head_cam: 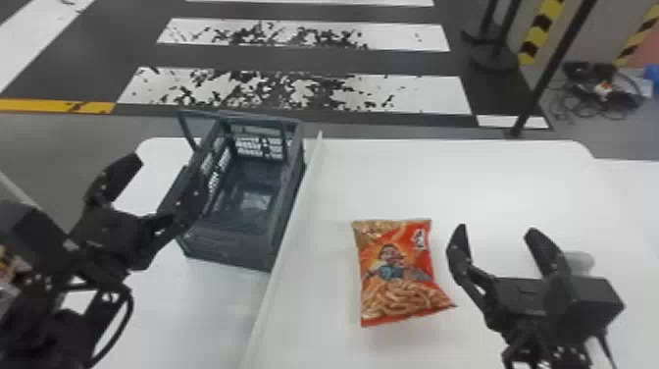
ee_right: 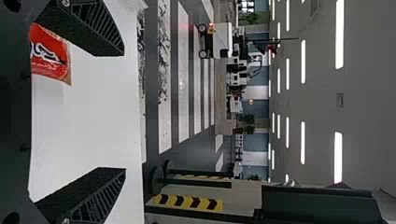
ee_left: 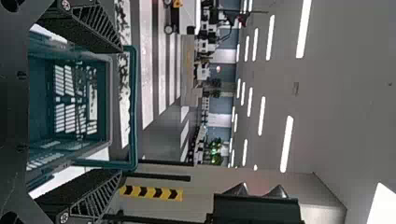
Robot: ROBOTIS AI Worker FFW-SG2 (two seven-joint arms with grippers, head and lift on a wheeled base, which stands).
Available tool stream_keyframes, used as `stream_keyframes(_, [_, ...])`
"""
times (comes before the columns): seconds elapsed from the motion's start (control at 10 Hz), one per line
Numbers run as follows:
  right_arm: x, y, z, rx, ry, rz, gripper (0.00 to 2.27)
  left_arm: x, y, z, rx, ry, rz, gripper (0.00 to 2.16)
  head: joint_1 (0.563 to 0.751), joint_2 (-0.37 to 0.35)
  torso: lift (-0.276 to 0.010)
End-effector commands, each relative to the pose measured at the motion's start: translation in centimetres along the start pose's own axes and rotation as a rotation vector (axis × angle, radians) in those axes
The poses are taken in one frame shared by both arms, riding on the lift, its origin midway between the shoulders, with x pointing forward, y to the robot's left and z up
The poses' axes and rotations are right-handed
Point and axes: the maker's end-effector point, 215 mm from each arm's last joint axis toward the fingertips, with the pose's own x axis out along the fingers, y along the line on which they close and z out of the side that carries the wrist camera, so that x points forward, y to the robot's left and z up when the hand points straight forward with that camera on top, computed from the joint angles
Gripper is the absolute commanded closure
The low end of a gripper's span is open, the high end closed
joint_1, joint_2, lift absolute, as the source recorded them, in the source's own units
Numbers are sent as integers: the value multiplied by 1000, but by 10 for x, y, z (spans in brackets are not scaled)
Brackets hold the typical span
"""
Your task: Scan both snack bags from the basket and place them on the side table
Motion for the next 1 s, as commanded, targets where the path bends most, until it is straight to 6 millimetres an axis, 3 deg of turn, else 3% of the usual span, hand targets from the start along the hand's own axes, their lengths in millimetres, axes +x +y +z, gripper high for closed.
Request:
stream_keyframes(0.0, [0, 5, -16, 0, 63, 13, 33, -19, 20, -1, 27, -33, 57, 83, 695, 64, -75])
stream_keyframes(0.2, [-6, 8, -57, 153, 265, 95, 33, -36, 42, -20, 39, -23, 114, 87, 695, 115, -75])
stream_keyframes(0.4, [-20, 16, -83, 292, 420, 170, 36, -46, 51, -29, 27, -13, 132, 87, 695, 157, -75])
stream_keyframes(0.9, [-57, 27, -131, 498, 730, 279, 46, -48, 48, -40, 9, 5, 120, 87, 695, 203, -75])
